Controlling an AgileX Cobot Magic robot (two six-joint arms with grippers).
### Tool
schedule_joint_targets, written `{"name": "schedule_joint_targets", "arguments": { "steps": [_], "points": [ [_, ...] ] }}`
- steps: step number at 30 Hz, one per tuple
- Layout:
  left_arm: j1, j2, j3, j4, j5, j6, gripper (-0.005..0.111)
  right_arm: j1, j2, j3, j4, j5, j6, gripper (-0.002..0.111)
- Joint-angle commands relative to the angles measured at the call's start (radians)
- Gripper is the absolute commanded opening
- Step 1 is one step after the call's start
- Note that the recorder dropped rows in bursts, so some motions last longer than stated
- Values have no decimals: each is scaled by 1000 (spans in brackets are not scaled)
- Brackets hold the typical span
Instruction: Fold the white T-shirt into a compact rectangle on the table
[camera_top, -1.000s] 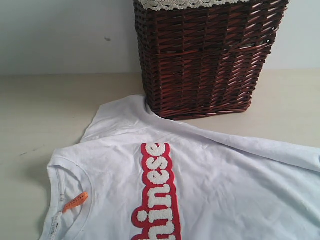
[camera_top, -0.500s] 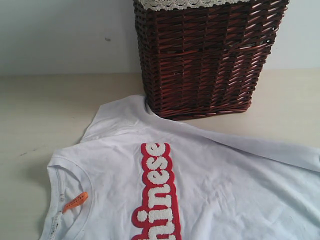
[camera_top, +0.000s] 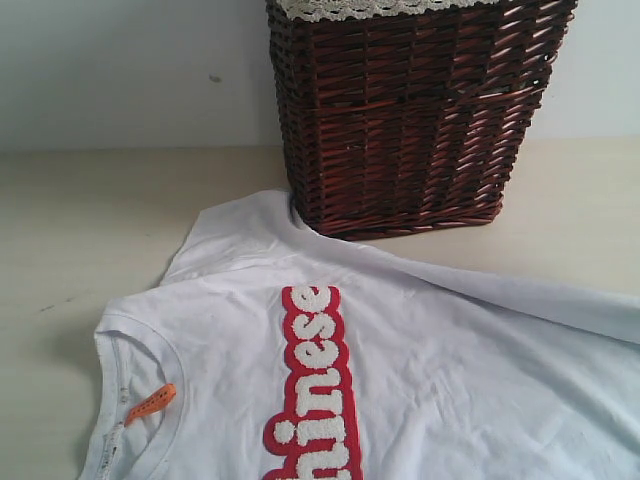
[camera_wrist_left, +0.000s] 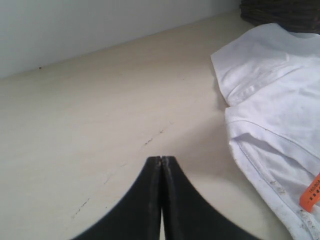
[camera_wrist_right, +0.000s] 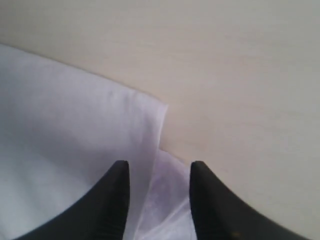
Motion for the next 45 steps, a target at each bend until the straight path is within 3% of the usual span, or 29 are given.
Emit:
{"name": "schedule_joint_targets", "arguments": {
  "steps": [1,12,21,26,31,36,39,41,45],
  "points": [
    [1,-6,4,1,-4,0,0,-14,41,-8,71,-11,-40,36],
    [1,-6,4,1,-4,0,0,-14,94,-8,200,-26,-136,34],
    [1,-6,4,1,-4,0,0,-14,99,-8,408,-30,-302,0],
    [1,-6,4,1,-4,0,0,-14,99,-8,578,-47,-399,0],
    [1,-6,4,1,-4,0,0,-14,99,-8,607,-260,-426,0],
    [1,-6,4,1,-4,0,0,-14,99,-8,717,-300,-698,0],
    [1,-6,4,1,-4,0,0,-14,99,-8,797,-402,-743,0],
    [1,-6,4,1,-4,0,0,-14,99,-8,810,-487,-739,7],
    [1,-6,4,1,-4,0,0,-14,99,-8,810,-563,-718,44]
  ]
}}
